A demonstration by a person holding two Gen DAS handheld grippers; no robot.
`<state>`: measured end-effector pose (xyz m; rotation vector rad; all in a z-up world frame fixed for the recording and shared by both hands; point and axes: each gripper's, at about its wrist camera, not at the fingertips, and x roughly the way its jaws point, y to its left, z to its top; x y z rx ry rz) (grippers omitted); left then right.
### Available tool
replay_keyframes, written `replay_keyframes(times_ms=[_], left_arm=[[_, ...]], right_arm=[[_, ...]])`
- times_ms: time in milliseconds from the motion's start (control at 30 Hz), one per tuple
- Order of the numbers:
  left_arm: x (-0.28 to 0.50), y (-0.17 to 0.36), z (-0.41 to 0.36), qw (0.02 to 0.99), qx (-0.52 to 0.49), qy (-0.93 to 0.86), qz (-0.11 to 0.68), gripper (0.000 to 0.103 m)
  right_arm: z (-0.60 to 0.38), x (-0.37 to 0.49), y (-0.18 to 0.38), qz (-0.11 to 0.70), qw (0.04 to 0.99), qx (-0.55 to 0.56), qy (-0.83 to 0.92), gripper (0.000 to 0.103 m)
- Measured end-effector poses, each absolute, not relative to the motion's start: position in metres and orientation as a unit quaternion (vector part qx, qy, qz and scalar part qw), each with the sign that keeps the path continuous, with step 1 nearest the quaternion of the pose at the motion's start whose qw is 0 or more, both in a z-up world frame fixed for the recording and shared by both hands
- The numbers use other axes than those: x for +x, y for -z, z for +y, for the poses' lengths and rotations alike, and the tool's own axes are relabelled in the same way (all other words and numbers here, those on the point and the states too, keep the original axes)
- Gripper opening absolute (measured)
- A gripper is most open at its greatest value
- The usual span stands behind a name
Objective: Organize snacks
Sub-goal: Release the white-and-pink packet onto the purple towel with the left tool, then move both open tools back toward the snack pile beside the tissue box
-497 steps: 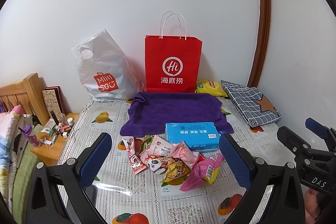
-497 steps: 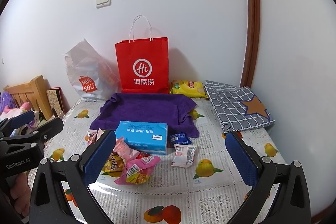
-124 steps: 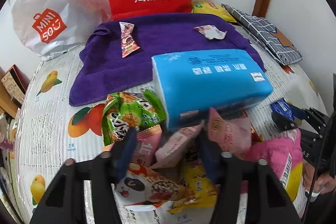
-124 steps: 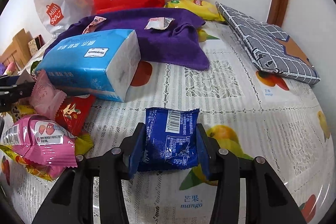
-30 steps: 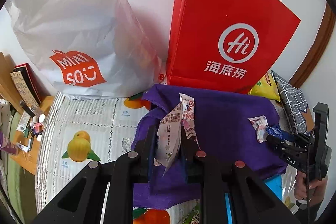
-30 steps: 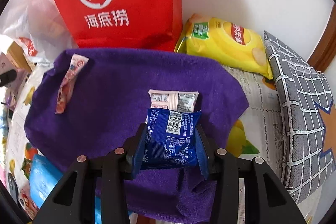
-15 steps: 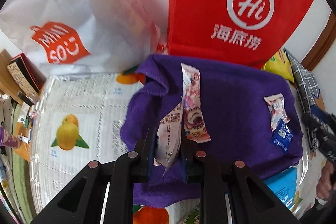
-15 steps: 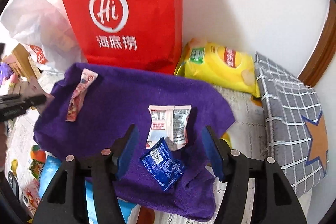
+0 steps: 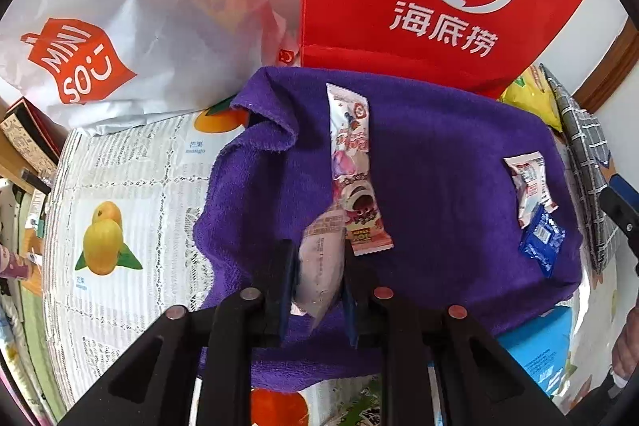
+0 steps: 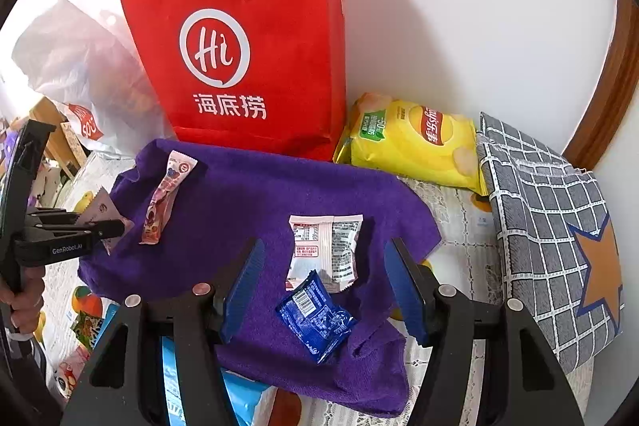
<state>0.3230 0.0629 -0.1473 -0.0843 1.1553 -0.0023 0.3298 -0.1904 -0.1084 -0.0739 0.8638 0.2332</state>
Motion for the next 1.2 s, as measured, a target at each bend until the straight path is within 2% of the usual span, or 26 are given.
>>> replay_keyframes(times_ms=[67,200,267,467,533,667,933,1200], left_arm=[[0.323,0.146,0.061,0.838,-0.037,-0.002,0.544,0.039],[0.32,0.136,0.059,0.845,-0.037,-0.002,0.533,0.04],[0.318,0.128,0.059,0.853,-0.043,0.0,0.52,0.047],[0.307,0.1,0.06,0.878,-0.041,0.01,0.477,0.054],[0.303,0.093,0.059,0.884,-0.042,0.012,0.465,0.054],[0.296,0.08,0.058,0.893,-0.041,0.016,0.449,0.054],[0.282,0.061,0.052,0.909,-0.039,0.019,0.414,0.054],[0.268,0.042,0.052,0.911,-0.063,0.052,0.405,0.054]], right_arm=[[-0.19,0.329,0.107,0.417,0.902,-0.037,-0.11,0.063],[-0.191,0.327,0.103,0.411,0.904,-0.035,-0.109,0.063],[-0.19,0.324,0.1,0.408,0.906,-0.037,-0.107,0.063],[-0.188,0.322,0.089,0.405,0.908,-0.016,-0.108,0.066],[-0.187,0.319,0.083,0.399,0.911,-0.008,-0.107,0.067],[-0.183,0.311,0.072,0.382,0.918,-0.006,-0.105,0.076],[-0.174,0.284,0.056,0.358,0.928,-0.009,-0.103,0.076],[-0.181,0.238,0.066,0.352,0.933,-0.004,-0.07,0.076]])
